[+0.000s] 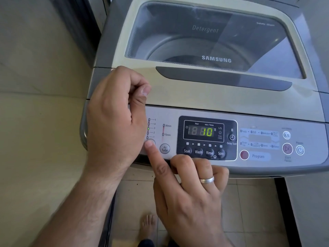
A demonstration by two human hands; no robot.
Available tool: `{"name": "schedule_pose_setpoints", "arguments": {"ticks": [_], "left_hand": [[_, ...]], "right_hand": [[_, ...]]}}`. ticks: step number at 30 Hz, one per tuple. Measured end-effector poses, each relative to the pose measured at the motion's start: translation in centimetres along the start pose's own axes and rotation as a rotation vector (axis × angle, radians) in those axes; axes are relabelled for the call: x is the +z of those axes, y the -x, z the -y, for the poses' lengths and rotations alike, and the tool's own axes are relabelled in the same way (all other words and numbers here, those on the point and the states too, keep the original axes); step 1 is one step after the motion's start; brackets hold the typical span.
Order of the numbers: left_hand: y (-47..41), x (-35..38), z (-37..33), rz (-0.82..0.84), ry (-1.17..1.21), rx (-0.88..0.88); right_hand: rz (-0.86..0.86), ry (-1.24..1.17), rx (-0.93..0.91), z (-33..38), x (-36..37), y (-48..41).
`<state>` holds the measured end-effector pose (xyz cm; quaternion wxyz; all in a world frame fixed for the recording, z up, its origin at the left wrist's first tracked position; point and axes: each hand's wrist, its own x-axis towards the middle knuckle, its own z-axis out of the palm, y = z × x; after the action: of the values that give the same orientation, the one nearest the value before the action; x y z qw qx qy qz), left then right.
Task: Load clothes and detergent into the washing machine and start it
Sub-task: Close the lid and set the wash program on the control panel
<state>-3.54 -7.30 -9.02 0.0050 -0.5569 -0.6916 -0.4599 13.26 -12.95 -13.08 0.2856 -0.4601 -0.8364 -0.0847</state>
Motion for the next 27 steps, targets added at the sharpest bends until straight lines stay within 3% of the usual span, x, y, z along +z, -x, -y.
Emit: {"name": "schedule_pose_setpoints", "arguments": {"ticks": [27], "left_hand": [[0.11, 0.05, -0.31, -0.012, -0.032, 0.001]], "right_hand": [[-0.001, -0.031, 0.044, 0.39, 0.22, -0.01]]}}
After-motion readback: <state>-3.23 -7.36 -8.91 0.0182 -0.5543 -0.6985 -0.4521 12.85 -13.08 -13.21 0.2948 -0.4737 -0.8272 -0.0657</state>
